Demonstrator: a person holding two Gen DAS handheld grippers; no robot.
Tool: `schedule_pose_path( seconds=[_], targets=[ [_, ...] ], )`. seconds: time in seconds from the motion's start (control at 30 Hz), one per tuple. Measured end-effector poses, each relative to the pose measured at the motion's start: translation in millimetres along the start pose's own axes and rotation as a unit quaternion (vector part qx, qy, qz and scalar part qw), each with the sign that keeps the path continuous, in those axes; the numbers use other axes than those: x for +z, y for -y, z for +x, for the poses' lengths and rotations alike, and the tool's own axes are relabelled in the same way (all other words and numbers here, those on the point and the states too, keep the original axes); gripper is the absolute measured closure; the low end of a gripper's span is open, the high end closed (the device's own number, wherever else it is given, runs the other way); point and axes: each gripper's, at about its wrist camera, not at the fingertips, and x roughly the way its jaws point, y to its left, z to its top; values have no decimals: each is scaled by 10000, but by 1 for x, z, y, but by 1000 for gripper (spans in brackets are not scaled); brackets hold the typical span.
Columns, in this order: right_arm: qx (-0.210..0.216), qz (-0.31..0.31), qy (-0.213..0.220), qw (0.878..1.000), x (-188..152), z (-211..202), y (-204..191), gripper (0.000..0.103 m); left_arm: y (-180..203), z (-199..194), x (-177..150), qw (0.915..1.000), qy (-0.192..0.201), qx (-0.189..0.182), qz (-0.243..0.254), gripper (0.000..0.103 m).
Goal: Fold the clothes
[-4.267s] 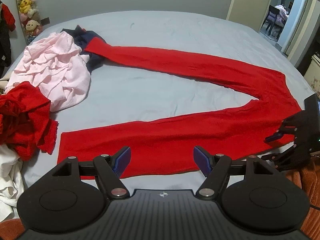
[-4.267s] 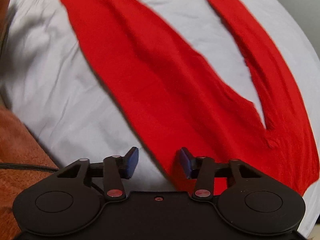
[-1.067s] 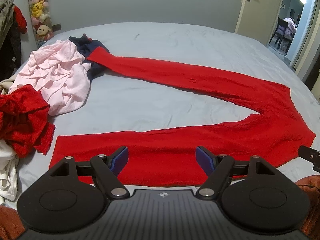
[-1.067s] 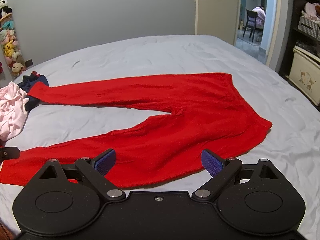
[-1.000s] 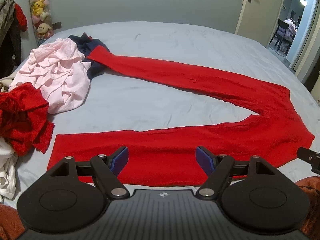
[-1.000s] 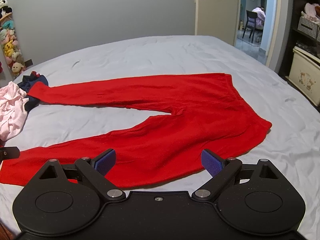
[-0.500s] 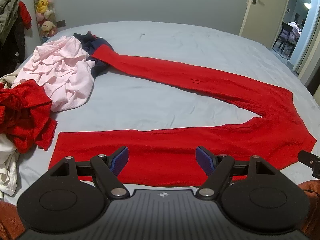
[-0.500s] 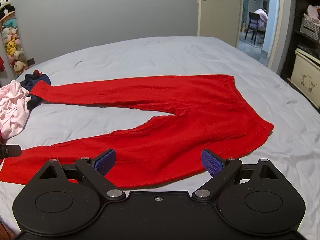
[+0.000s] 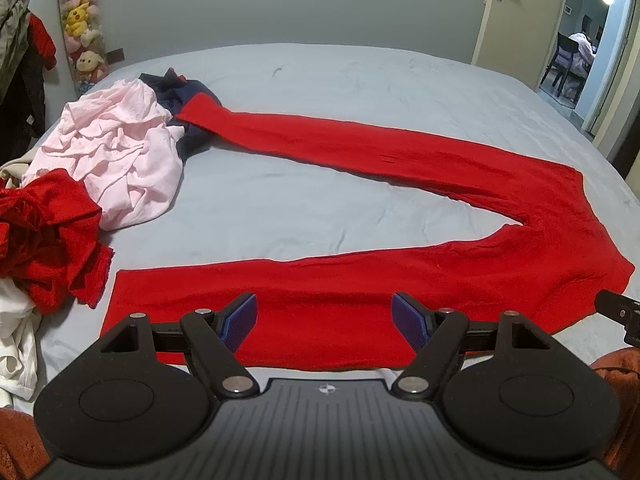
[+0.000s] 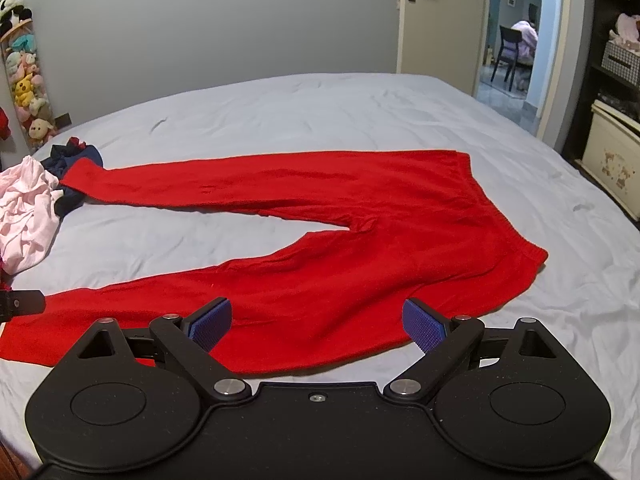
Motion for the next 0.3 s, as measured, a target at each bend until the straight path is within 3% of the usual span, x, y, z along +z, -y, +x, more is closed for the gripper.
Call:
schedule_pose_path(
  seconds=[0.3],
  targets=[
    [-11, 9, 47, 10000, 3, -1, 1, 12, -1, 0, 0, 10000, -11, 49, -5, 30]
  ],
)
